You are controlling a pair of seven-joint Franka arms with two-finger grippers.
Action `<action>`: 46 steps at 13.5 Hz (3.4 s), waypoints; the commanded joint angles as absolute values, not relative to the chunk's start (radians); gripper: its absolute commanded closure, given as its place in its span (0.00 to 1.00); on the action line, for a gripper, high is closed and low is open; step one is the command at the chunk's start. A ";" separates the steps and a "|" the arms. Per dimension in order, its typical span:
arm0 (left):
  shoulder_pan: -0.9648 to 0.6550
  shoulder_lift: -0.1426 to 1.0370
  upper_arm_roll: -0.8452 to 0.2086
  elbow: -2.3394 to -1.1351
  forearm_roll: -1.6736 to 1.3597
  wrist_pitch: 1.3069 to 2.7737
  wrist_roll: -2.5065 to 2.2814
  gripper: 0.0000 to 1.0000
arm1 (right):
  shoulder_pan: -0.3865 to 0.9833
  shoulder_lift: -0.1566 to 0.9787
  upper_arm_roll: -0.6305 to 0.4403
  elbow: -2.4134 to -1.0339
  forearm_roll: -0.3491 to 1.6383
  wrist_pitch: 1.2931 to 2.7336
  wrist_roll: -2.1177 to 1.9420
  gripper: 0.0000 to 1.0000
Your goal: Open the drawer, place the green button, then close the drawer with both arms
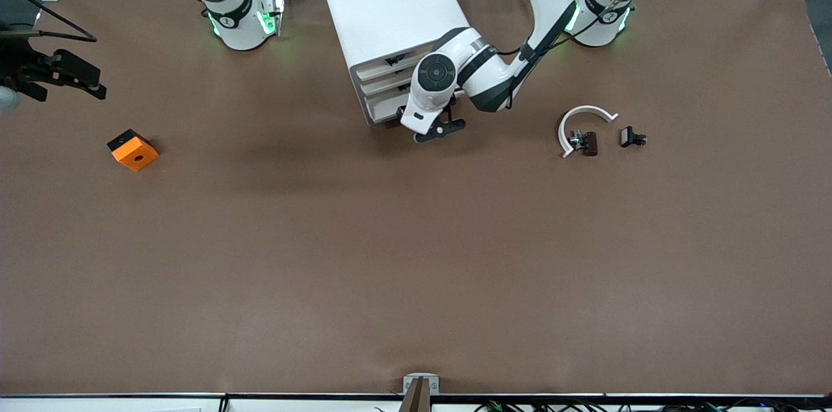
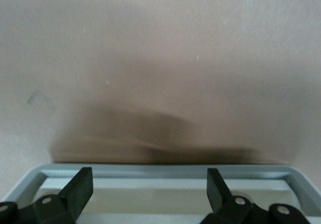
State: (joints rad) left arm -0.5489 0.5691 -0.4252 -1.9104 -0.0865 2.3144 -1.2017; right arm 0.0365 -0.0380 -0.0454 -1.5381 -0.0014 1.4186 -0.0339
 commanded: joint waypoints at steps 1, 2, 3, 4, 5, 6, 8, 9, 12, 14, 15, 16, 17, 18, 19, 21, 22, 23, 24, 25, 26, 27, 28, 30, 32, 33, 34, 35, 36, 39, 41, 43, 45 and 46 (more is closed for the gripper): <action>-0.555 0.548 -0.456 -1.933 -0.074 2.321 -1.249 0.00 | 0.032 -0.037 -0.037 -1.532 -0.012 1.419 -0.038 0.00; -0.561 0.549 -0.457 -1.933 -0.074 2.321 -1.259 0.00 | 0.032 -0.037 -0.037 -1.532 -0.012 1.420 -0.038 0.00; -0.563 0.554 -0.457 -1.933 -0.074 2.321 -1.270 0.00 | 0.032 -0.037 -0.037 -1.532 -0.012 1.420 -0.038 0.00; -0.569 0.555 -0.459 -1.933 -0.074 2.321 -1.276 0.00 | 0.032 -0.037 -0.037 -1.532 -0.014 1.420 -0.038 0.00; -0.574 0.555 -0.459 -1.925 -0.074 2.321 -1.279 0.00 | 0.032 -0.037 -0.037 -1.532 -0.012 1.420 -0.038 0.00; -0.577 0.557 -0.459 -1.910 -0.075 2.322 -1.279 0.00 | 0.034 -0.037 -0.035 -1.532 -0.012 1.420 -0.038 0.00; -0.566 0.557 -0.456 -1.896 -0.075 2.321 -1.278 0.00 | 0.035 -0.037 -0.035 -1.532 -0.012 1.419 -0.038 0.00; -0.557 0.549 -0.453 -1.896 -0.074 2.319 -1.278 0.00 | 0.035 -0.037 -0.035 -1.532 -0.012 1.419 -0.038 0.00; -0.459 0.542 -0.443 -1.841 -0.057 2.277 -1.273 0.00 | 0.035 -0.037 -0.035 -1.532 -0.012 1.420 -0.038 0.00; -0.373 0.543 -0.443 -1.755 0.007 2.193 -1.273 0.00 | 0.038 -0.037 -0.035 -1.534 -0.012 1.417 -0.040 0.00; -0.326 0.542 -0.443 -1.726 0.044 2.159 -1.273 0.00 | 0.040 -0.035 -0.034 -1.534 -0.011 1.417 -0.040 0.00; -0.278 0.540 -0.443 -1.697 0.079 2.137 -1.273 0.00 | 0.040 -0.032 -0.034 -1.532 -0.011 1.417 -0.040 0.00; -0.232 0.528 -0.443 -1.669 0.115 2.116 -1.272 0.00 | 0.040 -0.032 -0.034 -1.532 -0.011 1.417 -0.041 0.00; -0.185 0.516 -0.443 -1.655 0.147 2.097 -1.272 0.00 | 0.040 -0.032 -0.034 -1.534 -0.011 1.417 -0.041 0.00; -0.134 0.494 -0.445 -1.648 0.182 2.086 -1.270 0.00 | 0.040 -0.032 -0.032 -1.534 -0.011 1.414 -0.041 0.00; -0.063 0.460 -0.445 -1.634 0.215 2.082 -1.270 0.00 | 0.040 -0.032 -0.034 -1.532 -0.012 1.416 -0.041 0.00; -0.031 0.445 -0.443 -1.628 0.218 2.080 -1.270 0.00 | 0.040 -0.032 -0.034 -1.534 -0.011 1.416 -0.041 0.00; 0.007 0.427 -0.443 -1.617 0.221 2.079 -1.263 0.00 | 0.040 -0.032 -0.034 -1.534 -0.011 1.414 -0.041 0.00; 0.040 0.414 -0.445 -1.596 0.221 2.050 -1.225 0.00 | 0.040 -0.032 -0.034 -1.532 -0.011 1.417 -0.041 0.00; 0.058 0.408 -0.445 -1.551 0.221 1.987 -1.157 0.00 | 0.040 -0.032 -0.034 -1.532 -0.011 1.419 -0.041 0.00; 0.078 0.410 -0.445 -1.492 0.219 1.901 -1.084 0.00 | 0.038 -0.032 -0.034 -1.532 -0.012 1.420 -0.041 0.00; 0.104 0.411 -0.445 -1.432 0.219 1.816 -1.025 0.00 | 0.038 -0.032 -0.034 -1.532 -0.014 1.420 -0.041 0.00; 0.126 0.411 -0.445 -1.404 0.219 1.769 -0.981 0.00 | 0.038 -0.032 -0.034 -1.532 -0.014 1.420 -0.041 0.00; 0.156 0.375 -0.445 -1.397 0.219 1.747 -0.918 0.00 | 0.037 -0.032 -0.034 -1.531 -0.015 1.420 -0.041 0.00; 0.190 0.339 -0.445 -1.397 0.219 1.746 -0.849 0.00 | 0.038 -0.032 -0.034 -1.528 -0.015 1.420 -0.041 0.00; 0.195 0.312 -0.445 -1.399 0.218 1.735 -0.810 0.00 | 0.038 -0.031 -0.034 -1.526 -0.015 1.420 -0.041 0.00; 0.202 0.304 -0.445 -1.397 0.219 1.702 -0.787 0.00 | 0.038 -0.031 -0.034 -1.526 -0.015 1.420 -0.041 0.00; 0.240 0.299 -0.457 -1.397 0.219 1.674 -0.764 0.00 | 0.040 -0.031 -0.034 -1.526 -0.015 1.420 -0.041 0.00; 0.256 0.272 -0.466 -1.397 0.215 1.648 -0.747 0.00 | 0.040 -0.031 -0.034 -1.526 -0.014 1.420 -0.041 0.00; 0.252 0.174 -0.454 -1.410 0.199 1.594 -0.599 0.00 | 0.041 -0.031 -0.032 -1.526 -0.011 1.419 -0.041 0.00; 0.223 0.112 -0.404 -1.437 0.192 1.536 -0.456 0.00 | 0.045 -0.032 -0.032 -1.526 -0.014 1.419 -0.041 0.00; 0.199 0.016 -0.319 -1.512 0.097 1.532 -0.329 0.00 | 0.043 -0.032 -0.034 -1.526 -0.017 1.417 -0.041 0.00; 0.178 -0.084 -0.256 -1.615 0.016 1.534 -0.253 0.00 | 0.044 -0.031 -0.034 -1.526 -0.017 1.420 -0.041 0.00; 0.152 -0.116 -0.233 -1.652 0.005 1.534 -0.249 0.00 | 0.044 -0.031 -0.034 -1.526 -0.018 1.420 -0.041 0.00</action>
